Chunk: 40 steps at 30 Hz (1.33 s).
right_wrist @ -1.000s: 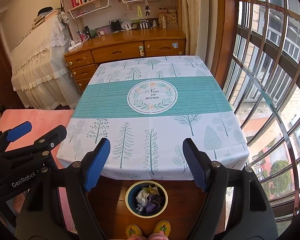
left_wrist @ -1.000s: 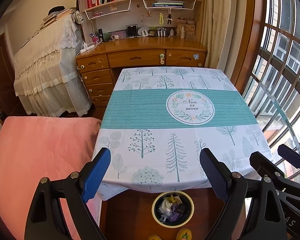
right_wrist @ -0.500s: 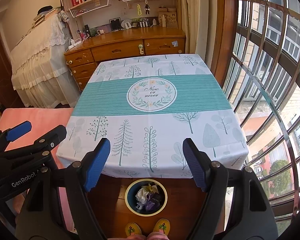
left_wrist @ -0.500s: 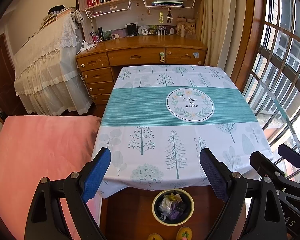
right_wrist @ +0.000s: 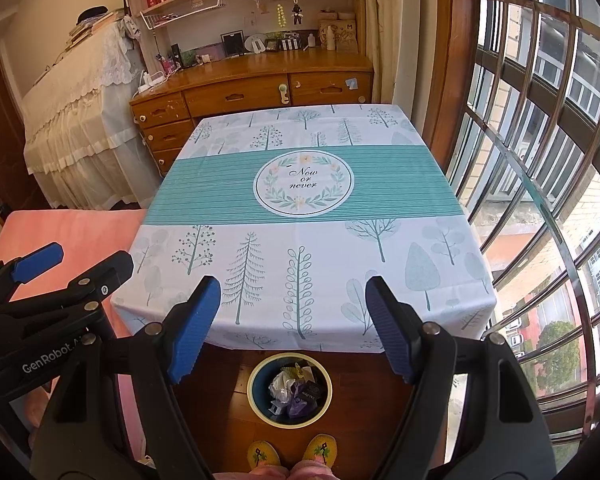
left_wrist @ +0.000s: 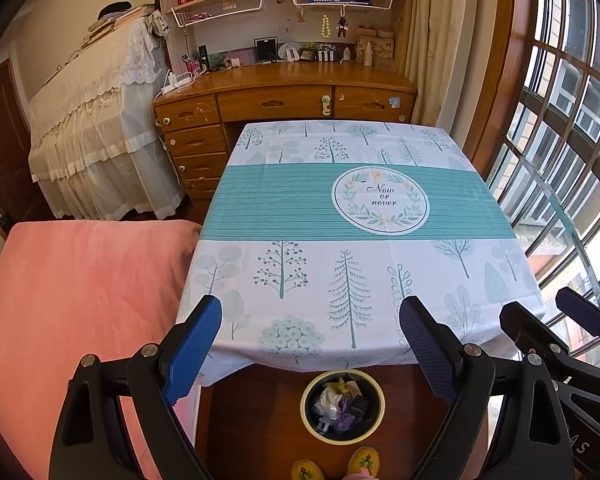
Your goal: Collect trash
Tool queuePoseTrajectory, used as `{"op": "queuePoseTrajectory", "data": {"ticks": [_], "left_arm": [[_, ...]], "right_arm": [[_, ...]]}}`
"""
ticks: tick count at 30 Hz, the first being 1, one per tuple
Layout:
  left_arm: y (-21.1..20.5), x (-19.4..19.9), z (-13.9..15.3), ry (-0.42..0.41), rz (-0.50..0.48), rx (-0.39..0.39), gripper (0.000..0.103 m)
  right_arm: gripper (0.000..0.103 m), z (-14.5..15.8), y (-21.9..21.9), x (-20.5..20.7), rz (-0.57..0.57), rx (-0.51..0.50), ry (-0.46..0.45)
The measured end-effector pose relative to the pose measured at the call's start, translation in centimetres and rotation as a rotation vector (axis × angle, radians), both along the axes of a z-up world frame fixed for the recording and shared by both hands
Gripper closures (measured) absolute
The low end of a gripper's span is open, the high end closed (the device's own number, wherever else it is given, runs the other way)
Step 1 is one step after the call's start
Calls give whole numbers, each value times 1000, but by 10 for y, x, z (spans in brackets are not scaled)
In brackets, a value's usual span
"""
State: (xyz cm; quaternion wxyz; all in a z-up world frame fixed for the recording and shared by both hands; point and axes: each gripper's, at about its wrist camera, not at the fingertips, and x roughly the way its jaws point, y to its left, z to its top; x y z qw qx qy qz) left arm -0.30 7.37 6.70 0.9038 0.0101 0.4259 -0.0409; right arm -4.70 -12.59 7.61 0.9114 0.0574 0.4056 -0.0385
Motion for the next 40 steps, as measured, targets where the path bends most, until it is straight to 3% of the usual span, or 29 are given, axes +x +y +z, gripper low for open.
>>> {"op": "queuePoseTrajectory", "data": {"ticks": [40], "left_arm": [[-17,12,-15,58,-14,-30,11]], "right_arm": [[30,-2,-8,1,10,-13,17]]}}
